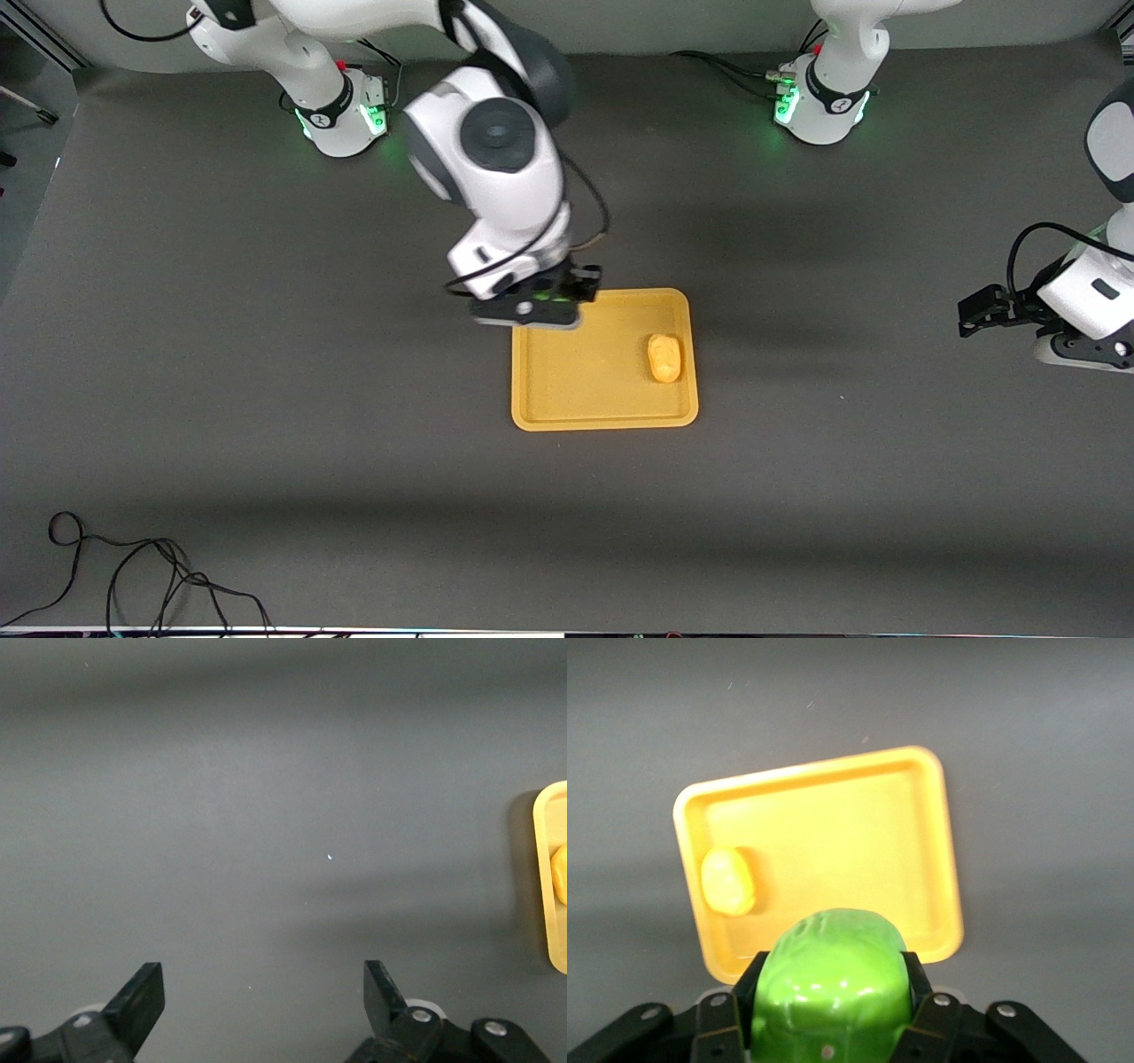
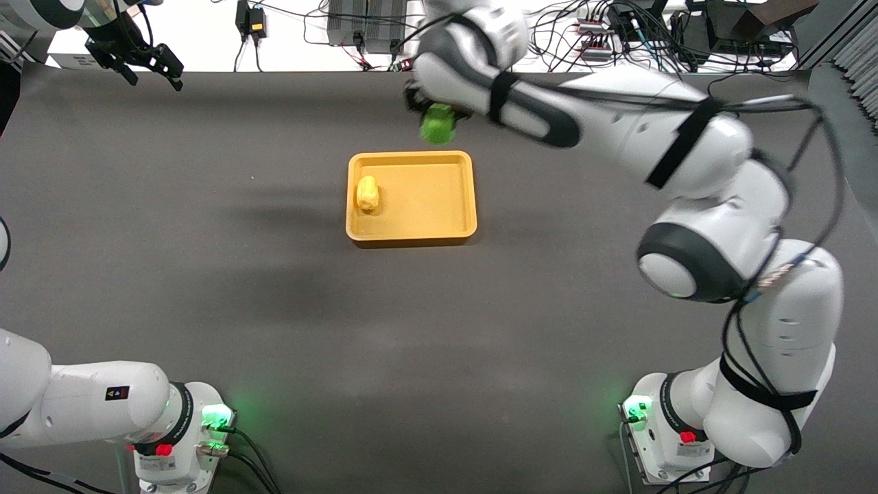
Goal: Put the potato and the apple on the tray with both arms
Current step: 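Lower the apple onto the tray beside the potato and open the right gripper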
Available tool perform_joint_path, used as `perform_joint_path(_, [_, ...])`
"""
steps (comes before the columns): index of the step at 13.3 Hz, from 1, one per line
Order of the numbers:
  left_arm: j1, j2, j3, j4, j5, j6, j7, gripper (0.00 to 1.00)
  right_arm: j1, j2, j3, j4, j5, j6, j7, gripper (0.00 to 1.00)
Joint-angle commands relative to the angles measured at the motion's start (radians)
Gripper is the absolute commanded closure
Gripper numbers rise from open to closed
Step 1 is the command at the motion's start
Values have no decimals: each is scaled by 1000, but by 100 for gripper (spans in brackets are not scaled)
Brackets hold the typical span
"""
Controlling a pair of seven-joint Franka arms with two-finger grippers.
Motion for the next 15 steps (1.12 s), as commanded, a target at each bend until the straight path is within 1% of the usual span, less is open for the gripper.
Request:
perform_joint_path(1, [15,0,-8,45,19,-103,17,0,29,129,-11,90,-37,62,74,61])
perform_joint_path(2, [15,-3,-8,51,24,-125,19,0,35,172,-11,89,-57,99,86,61])
perform_joint_path(4, [15,-3,-8,58,24,-121,17,0,50,254,-11,86,-112,189,129,61])
perform_joint_path(5, [15,3,-8,74,24,-122,17,0,50,275,-11,54,-121,244,138,61])
perform_joint_path(7, [15,3,-8,72,22,-124,17,0,49,271,-11,-59,-118,397,140,61])
perform_joint_path(8, [14,7,-8,71,24,-124,17,0,50,272,-11,-95,-120,438,140,61])
perform_joint_path(13, [15,14,-8,72,24,-118,17,0,44,278,-17,-149,-135,464,134,61])
perform_joint_path(14, [15,14,-8,72,24,-119,17,0,41,279,-15,-163,-138,470,135,48])
perform_joint_path(15, [15,14,-8,74,24,-121,17,0,37,279,-15,-160,-131,473,141,0])
